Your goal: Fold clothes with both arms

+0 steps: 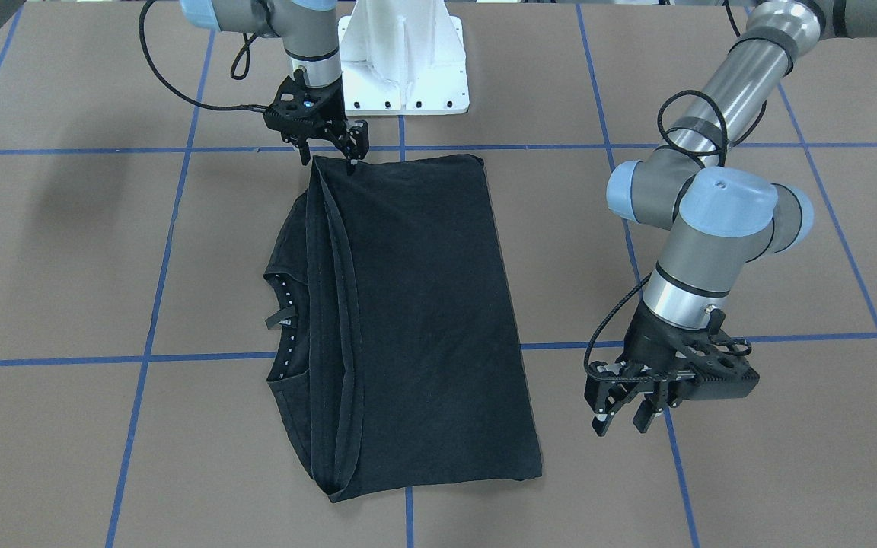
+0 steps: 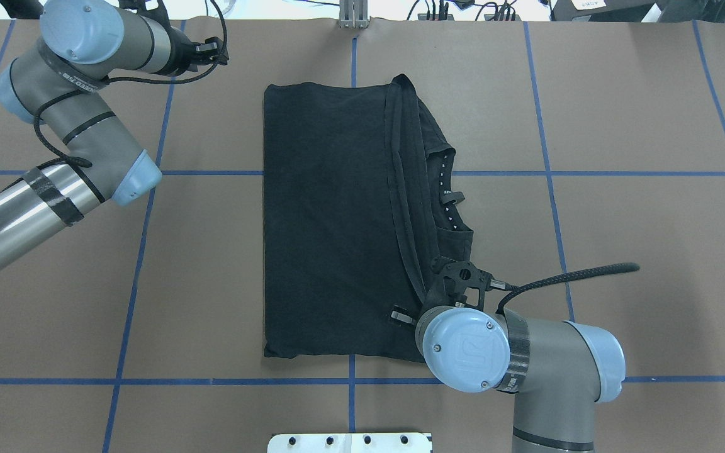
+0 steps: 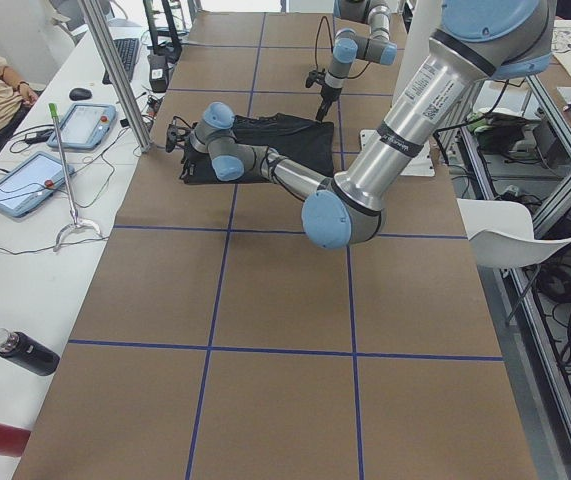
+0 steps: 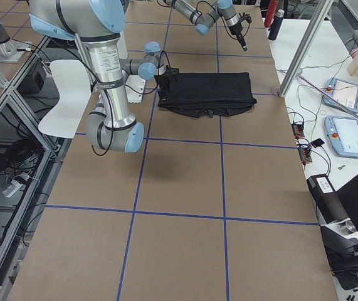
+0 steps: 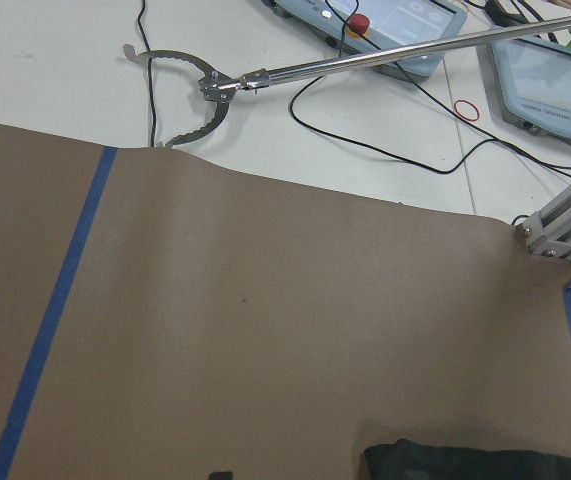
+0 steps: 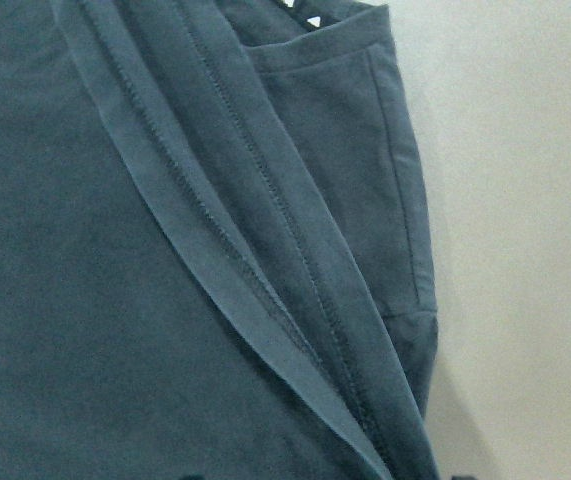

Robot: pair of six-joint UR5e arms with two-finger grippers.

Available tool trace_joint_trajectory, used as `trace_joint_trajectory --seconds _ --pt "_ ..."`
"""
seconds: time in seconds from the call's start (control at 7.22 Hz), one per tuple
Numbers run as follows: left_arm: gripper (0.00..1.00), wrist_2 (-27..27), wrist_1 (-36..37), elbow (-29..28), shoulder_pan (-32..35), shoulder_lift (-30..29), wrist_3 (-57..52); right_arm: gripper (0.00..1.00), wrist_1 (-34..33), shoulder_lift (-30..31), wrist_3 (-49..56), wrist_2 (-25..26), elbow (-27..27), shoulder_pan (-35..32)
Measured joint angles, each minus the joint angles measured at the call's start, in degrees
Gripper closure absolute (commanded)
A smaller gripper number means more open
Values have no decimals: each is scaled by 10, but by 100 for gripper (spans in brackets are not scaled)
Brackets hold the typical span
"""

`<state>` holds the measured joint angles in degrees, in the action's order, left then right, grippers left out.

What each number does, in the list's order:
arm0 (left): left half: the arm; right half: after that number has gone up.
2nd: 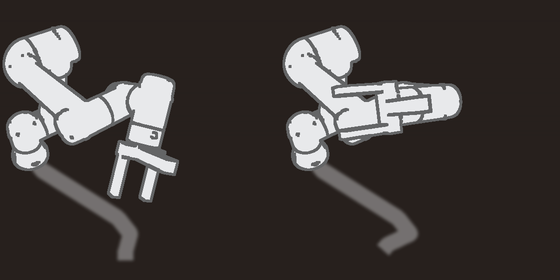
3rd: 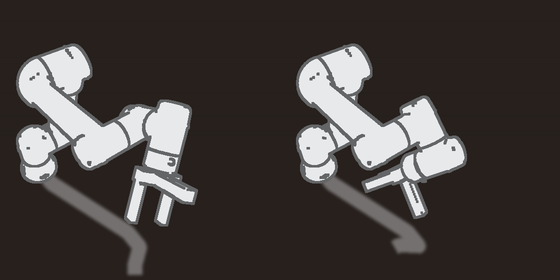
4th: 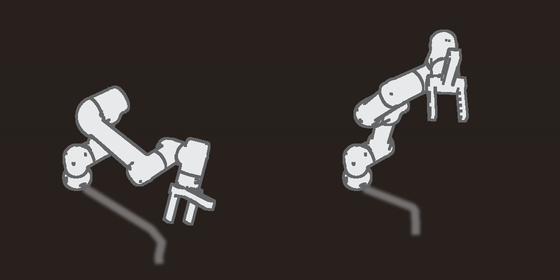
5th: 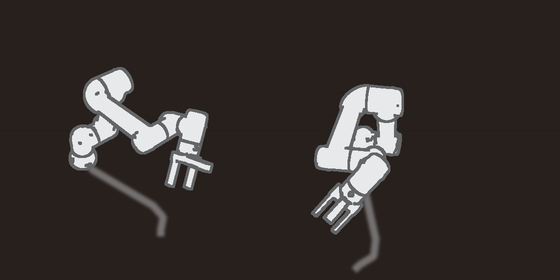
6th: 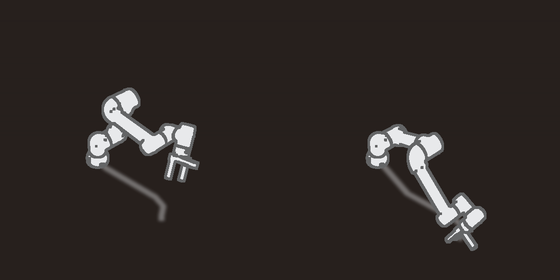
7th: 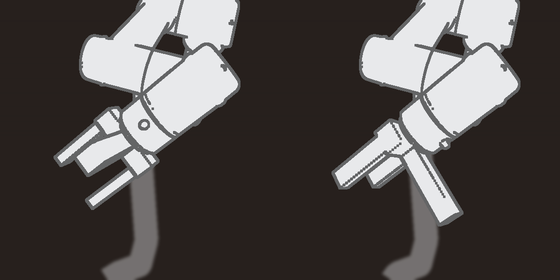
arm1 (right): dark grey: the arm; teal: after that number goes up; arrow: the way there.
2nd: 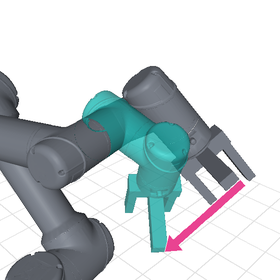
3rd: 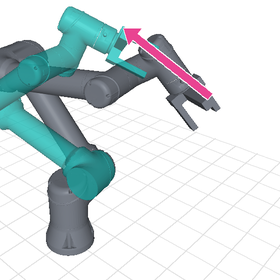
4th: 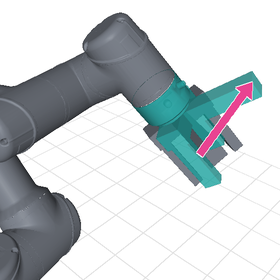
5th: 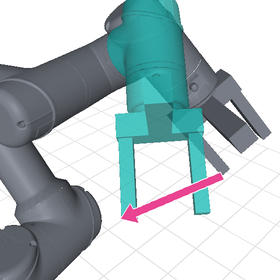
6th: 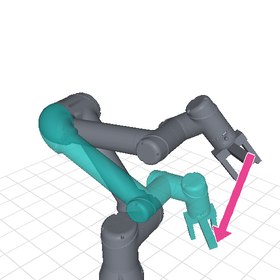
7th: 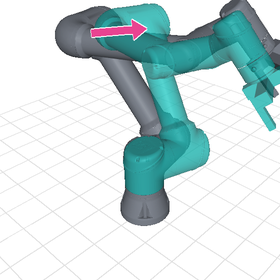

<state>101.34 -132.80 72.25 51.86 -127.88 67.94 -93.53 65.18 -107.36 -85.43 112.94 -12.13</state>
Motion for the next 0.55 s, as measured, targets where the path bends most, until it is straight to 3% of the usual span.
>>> trace_joint_trajectory --seconds 0.28,0.55 --pt "35 0 0 0 0 0 0 12 9 8 -120 2 -4 -1" --pt "35 0 0 1 0 0 0 12 10 12 -162 3 -16 -2"
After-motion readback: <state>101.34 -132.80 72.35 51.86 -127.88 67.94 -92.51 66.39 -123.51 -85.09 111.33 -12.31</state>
